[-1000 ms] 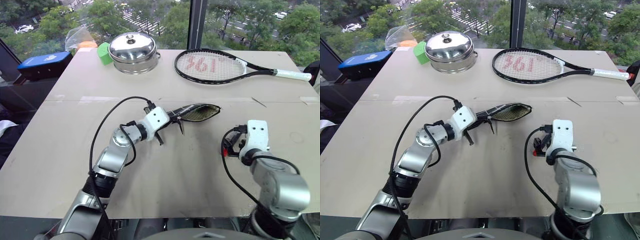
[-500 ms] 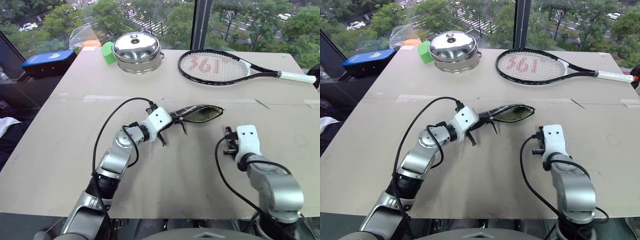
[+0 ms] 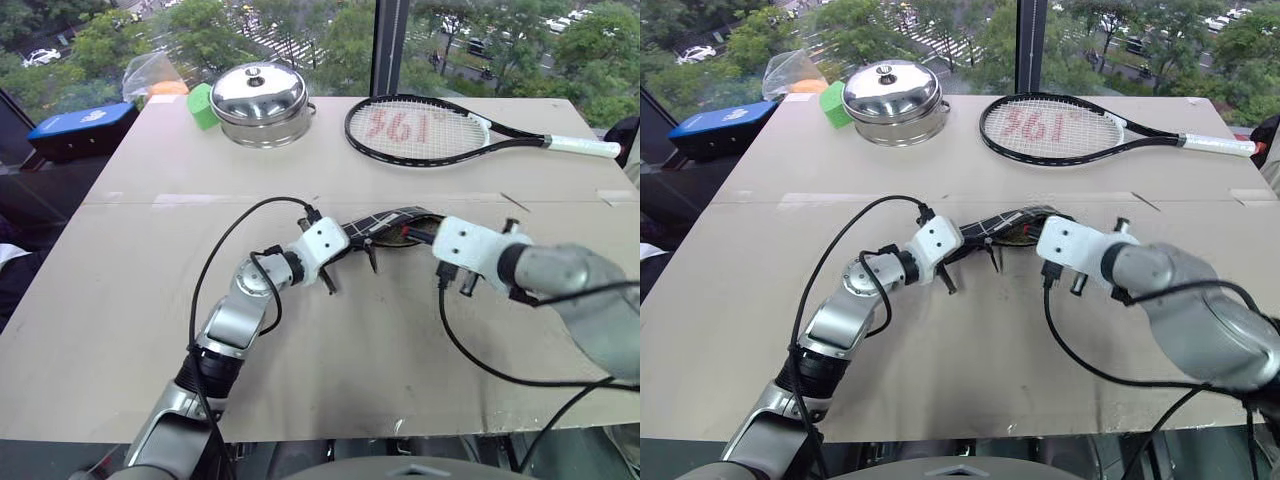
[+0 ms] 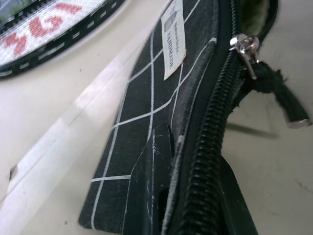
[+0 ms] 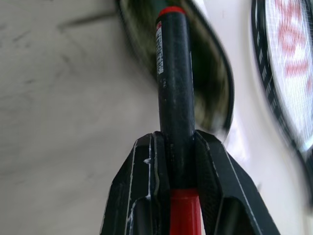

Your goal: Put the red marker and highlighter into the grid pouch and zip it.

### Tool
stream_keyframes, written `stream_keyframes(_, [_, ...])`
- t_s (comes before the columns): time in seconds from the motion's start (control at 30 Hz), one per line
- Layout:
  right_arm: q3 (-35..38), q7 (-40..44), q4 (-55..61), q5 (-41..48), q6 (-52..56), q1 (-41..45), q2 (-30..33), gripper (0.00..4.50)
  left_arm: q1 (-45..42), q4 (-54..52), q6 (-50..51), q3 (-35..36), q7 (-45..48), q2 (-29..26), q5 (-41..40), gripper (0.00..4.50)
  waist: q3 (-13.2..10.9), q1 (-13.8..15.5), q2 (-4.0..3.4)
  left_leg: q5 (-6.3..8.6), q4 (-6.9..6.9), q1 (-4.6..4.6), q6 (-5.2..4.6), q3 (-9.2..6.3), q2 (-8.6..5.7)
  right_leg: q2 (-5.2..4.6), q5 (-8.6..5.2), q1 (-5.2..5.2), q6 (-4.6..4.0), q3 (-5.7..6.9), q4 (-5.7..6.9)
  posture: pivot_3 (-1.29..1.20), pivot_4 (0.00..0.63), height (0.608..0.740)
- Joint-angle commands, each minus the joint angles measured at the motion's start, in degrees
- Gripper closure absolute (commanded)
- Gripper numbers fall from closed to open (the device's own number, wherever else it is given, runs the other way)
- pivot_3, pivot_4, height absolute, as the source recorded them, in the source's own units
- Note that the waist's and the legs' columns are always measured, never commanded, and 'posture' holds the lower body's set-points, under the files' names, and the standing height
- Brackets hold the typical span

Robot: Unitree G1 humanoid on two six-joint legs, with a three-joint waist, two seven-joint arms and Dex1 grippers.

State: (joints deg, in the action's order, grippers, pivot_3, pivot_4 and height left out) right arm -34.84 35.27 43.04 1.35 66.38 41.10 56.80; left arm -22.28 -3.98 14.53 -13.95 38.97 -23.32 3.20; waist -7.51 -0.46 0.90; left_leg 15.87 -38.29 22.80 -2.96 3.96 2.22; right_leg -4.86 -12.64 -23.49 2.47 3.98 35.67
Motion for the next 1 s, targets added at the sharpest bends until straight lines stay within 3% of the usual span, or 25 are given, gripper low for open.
stream_keyframes(0.03, [-6.5,3.9,-8.1,-6.8,-9.4,6.2,-1.0,4.29,-1.3,-1.8,-2.0,-0.5,0.5,-0.2,0.1,4.50,0.0,-0.1,0.01,0.00,-0.02,0.00,0.00,0.07,-0.02,-0.04,0.00,0.00,0.00,-0.05,-0.01,0.00,0.150,0.740])
stream_keyframes(0.23, [-14.7,9.1,-29.3,-17.0,-31.3,14.4,-10.0,4.29,-1.7,-2.6,-1.8,-1.0,0.5,0.3,0.1,4.50,0.0,-0.1,0.03,-0.01,-0.03,-0.03,0.01,0.17,-0.03,-0.02,0.02,-0.02,0.03,-0.09,0.01,0.00,0.150,0.740])
stream_keyframes(0.27, [-13.9,9.8,-32.2,-16.5,-33.3,14.5,-12.0,3.28,-1.8,-2.7,-1.7,-0.9,0.5,0.4,0.1,4.50,0.0,-0.1,0.03,-0.03,-0.03,-0.02,0.03,0.16,-0.03,0.00,0.02,-0.02,0.03,-0.08,0.02,0.00,0.150,0.740])
stream_keyframes(0.3, [-13.3,10.6,-34.0,-17.1,-35.2,14.5,-12.7,3.16,-1.7,-2.9,-1.5,-0.9,0.4,0.5,0.1,4.50,0.0,-0.1,0.03,-0.06,-0.03,-0.02,0.08,0.16,-0.03,0.01,0.02,-0.02,0.04,-0.07,0.04,0.00,0.150,0.740])
stream_keyframes(0.37, [-11.2,11.7,-35.1,-18.2,-36.8,13.7,-13.1,2.13,-1.6,-3.2,-1.1,-0.7,0.3,0.6,0.0,4.50,0.0,0.3,0.03,-0.16,-0.03,0.01,0.26,0.16,-0.03,0.01,0.03,-0.02,0.04,-0.05,0.08,0.00,0.150,0.740])
stream_keyframes(0.47, [6.4,13.9,-24.1,-5.1,-20.5,6.6,-15.8,0.84,-0.3,-2.7,-0.3,0.9,-0.7,0.6,-0.8,4.50,0.0,0.9,0.05,-0.16,-0.02,0.08,0.27,0.13,0.00,-0.02,0.03,-0.01,0.04,0.01,0.04,0.00,0.150,0.740])
stream_keyframes(0.57, [26.0,17.4,-11.5,8.5,0.9,1.5,-22.0,0.84,1.3,-2.4,-0.4,2.3,-1.0,0.3,-1.8,4.50,0.0,1.2,0.04,-0.16,-0.02,0.08,0.27,0.12,0.03,-0.05,0.05,0.01,0.04,0.04,0.09,0.00,0.150,0.740])
stream_keyframes(0.67, [38.2,18.7,-0.2,16.7,18.7,-2.8,-28.7,0.84,1.1,-1.4,-0.9,3.0,-0.4,0.1,-2.7,4.50,0.0,1.3,0.06,-0.01,-0.04,0.01,0.02,0.05,0.06,-0.07,0.05,0.02,0.02,0.11,0.17,0.00,0.150,0.740])
stream_keyframes(0.83, [36.9,6.6,6.3,16.7,26.1,-13.1,-39.7,0.84,-1.6,0.3,-0.9,3.1,1.1,0.0,-3.6,4.50,0.0,1.2,0.02,0.00,-0.06,0.00,0.02,-0.18,0.03,-0.15,-0.06,0.08,-0.21,0.29,0.20,0.00,0.150,0.740])
stream_keyframes(1.0, [32.1,-7.3,-0.7,11.9,21.5,-16.6,-49.4,0.84,-2.8,0.4,-0.3,2.9,1.7,0.1,-3.9,4.50,0.0,1.1,0.03,-0.03,-0.07,-0.02,0.04,-0.03,-0.05,-0.08,-0.01,0.02,-0.17,0.09,0.25,0.00,0.150,0.740])
